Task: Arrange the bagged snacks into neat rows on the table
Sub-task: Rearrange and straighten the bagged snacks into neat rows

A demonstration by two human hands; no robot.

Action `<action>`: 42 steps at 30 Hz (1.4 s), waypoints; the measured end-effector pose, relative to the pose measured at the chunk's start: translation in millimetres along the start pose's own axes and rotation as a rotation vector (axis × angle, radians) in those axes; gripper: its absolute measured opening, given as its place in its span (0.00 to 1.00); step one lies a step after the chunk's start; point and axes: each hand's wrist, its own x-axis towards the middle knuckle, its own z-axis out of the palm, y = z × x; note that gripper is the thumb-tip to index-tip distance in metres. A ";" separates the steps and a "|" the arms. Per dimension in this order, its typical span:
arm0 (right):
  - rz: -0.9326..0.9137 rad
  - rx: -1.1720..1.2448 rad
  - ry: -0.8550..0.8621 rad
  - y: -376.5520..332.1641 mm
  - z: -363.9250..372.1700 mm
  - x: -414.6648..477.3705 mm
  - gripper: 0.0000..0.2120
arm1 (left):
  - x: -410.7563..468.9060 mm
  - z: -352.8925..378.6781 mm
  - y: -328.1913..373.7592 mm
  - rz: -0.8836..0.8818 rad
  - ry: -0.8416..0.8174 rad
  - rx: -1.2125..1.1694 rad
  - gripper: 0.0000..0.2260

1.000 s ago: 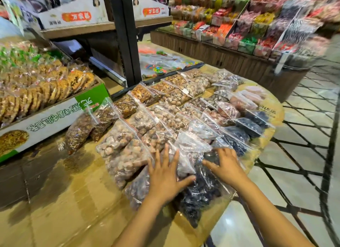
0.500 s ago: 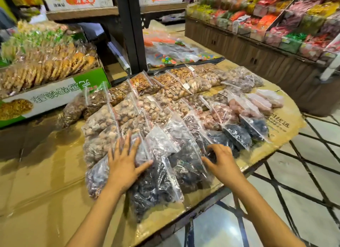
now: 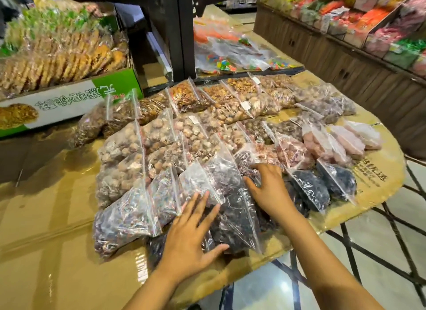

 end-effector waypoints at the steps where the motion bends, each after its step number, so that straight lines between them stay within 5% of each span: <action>1: -0.013 -0.009 -0.013 1.7 -0.3 4.5 0.21 | 1.9 -0.6 0.0 -0.024 -0.004 0.008 0.39; 7: -0.080 0.052 -0.167 -8.7 -4.0 25.9 0.19 | 1.5 -0.8 1.4 -0.178 0.005 0.031 0.39; 10: -0.160 0.100 -0.341 -21.6 7.9 35.8 0.09 | 4.2 -4.0 11.8 -0.066 0.004 0.109 0.39; 14: -0.165 0.145 -0.323 -16.5 11.5 59.2 0.06 | 34.9 -13.4 49.4 -0.052 0.155 0.056 0.34; 17: -0.165 0.253 -0.367 -8.0 7.8 65.4 0.05 | 77.3 -13.4 60.2 -0.382 0.316 -0.028 0.34; 20: -0.212 0.348 -0.427 3.4 -3.6 71.7 0.07 | 109.3 3.3 45.6 -0.829 0.269 -0.116 0.38; 22: -0.203 0.398 -0.503 17.8 -20.3 82.9 0.07 | 119.9 15.7 41.9 -0.919 0.268 0.005 0.35; 27: -0.163 0.338 -0.422 76.7 -64.2 121.8 0.05 | 128.0 20.8 38.5 -0.972 0.475 0.033 0.19; 33: -0.097 0.408 -0.409 124.1 -83.2 138.2 0.08 | 140.3 19.6 38.3 -1.108 0.646 -0.079 0.19; 39: -0.238 0.323 -0.490 119.1 -77.2 128.4 0.04 | 139.9 26.4 29.1 -1.008 0.376 0.087 0.24; 42: -0.332 0.200 -0.538 113.1 -69.6 117.1 0.07 | 132.3 23.4 41.2 -0.970 0.343 -0.067 0.27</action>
